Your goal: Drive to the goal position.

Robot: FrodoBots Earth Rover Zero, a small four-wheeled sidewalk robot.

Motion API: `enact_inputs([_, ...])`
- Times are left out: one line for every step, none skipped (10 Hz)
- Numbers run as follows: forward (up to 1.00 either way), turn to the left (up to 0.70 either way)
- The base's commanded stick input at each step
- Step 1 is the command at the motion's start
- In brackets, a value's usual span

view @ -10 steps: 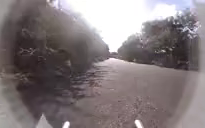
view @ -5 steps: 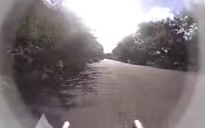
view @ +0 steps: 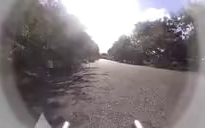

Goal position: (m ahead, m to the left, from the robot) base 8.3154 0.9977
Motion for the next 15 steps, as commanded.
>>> enact_inputs([0.7,0.0])
enact_inputs([0.7,0.0])
enact_inputs([0.7,0.0])
enact_inputs([0.7,0.0])
enact_inputs([0.7,0.0])
enact_inputs([0.7,0.0])
enact_inputs([0.7,0.0])
enact_inputs([0.7,0.0])
enact_inputs([0.7,0.0])
enact_inputs([0.7,0.0])
enact_inputs([0.7,0.0])
enact_inputs([0.7,0.0])
enact_inputs([0.7,0.0])
enact_inputs([0.7,0.0])
enact_inputs([0.7,0.0])
